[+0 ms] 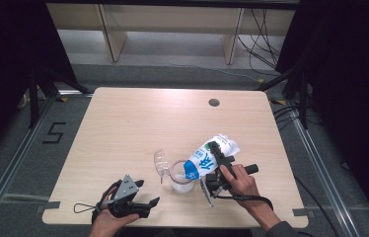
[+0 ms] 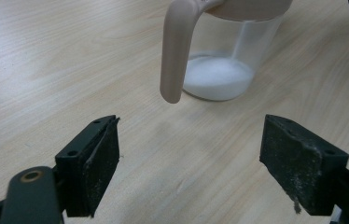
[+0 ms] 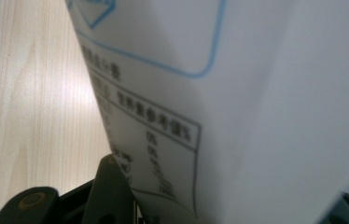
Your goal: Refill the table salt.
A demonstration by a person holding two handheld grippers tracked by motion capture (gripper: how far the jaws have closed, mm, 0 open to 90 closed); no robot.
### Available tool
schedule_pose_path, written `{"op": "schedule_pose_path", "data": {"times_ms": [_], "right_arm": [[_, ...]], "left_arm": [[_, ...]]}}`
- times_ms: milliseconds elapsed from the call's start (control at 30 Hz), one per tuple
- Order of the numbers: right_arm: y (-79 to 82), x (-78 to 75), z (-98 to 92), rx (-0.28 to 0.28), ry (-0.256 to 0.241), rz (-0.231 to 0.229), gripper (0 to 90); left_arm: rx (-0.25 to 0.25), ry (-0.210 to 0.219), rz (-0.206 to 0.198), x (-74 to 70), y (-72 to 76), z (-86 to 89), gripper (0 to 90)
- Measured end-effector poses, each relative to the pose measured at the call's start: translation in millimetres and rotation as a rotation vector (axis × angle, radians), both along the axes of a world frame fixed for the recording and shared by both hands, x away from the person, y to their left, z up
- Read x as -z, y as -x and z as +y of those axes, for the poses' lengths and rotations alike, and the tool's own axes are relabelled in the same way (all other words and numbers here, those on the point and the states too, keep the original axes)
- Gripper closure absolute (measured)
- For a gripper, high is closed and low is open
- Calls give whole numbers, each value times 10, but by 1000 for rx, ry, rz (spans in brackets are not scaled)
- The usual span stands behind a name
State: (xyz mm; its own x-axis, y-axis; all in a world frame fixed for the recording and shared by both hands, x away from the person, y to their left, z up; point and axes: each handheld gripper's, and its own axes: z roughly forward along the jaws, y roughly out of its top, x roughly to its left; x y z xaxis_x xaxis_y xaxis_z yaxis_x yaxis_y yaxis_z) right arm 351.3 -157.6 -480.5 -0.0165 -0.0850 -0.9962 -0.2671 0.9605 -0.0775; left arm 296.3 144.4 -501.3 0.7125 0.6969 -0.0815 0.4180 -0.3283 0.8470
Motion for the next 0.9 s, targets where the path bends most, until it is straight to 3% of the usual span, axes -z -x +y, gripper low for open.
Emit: {"op": "schedule_pose_path", "data": {"times_ms": [200,267,367,500,567,600,667,900], "right_arm": [[7,10,0,8,-10,-1,588],[-10,15,-1,-17,-15,-19,589],[10,9,-3,16,-6,2,590],[5,11,-6,11,-11,-1,592],[5,1,-3,13,4,-3,593],[-3,-30,6,-5,45,-20,594],[8,9,-5,16,-7,0,594],[-3,23,-6,-5,-23,-19,596]], "left_arm": [[1,-1,-1,-1,2,0,194],[-1,-1,0,-1,1,-1,194],[2,-1,-1,1,0,-2,194],[4,2,0,2,-1,-1,194],[4,2,0,1,-1,-1,194],[3,1,-1,1,0,-1,194],[4,1,0,0,-1,-1,194],[6,0,-1,1,-1,-5,194]]}}
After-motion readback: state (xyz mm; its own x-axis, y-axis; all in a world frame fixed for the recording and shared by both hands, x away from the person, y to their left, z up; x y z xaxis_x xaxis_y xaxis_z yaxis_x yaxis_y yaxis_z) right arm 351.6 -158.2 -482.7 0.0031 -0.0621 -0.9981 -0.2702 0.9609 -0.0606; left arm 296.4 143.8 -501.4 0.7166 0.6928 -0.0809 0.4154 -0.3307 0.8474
